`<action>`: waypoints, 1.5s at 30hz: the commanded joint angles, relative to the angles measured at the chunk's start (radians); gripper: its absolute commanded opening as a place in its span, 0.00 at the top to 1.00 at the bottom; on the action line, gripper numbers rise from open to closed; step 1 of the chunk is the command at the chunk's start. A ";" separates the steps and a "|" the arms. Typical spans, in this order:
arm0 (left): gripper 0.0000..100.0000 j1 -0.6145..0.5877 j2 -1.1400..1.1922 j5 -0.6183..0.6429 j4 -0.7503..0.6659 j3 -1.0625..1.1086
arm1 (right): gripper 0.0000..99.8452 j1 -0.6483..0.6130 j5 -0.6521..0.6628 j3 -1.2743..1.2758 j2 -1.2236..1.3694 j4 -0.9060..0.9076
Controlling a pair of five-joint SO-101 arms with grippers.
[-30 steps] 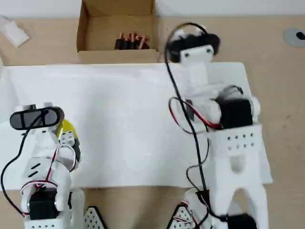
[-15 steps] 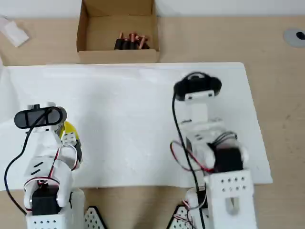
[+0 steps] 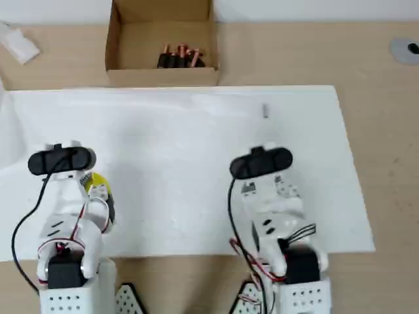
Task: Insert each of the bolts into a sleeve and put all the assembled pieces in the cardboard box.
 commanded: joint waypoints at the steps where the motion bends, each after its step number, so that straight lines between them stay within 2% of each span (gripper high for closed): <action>1: 0.99 -0.008 -0.007 0.005 -0.003 0.005 | 0.99 0.035 0.005 0.036 -0.108 0.009; 6: 0.99 -0.011 -0.007 0.009 0.003 0.023 | 0.99 0.088 0.009 0.079 -0.105 0.008; 21: 0.99 -0.009 -0.007 0.009 0.003 0.160 | 0.99 0.091 0.005 0.137 -0.122 0.014; 45: 0.99 -0.012 -0.007 0.006 -0.003 0.163 | 0.99 0.091 0.006 0.137 -0.122 0.014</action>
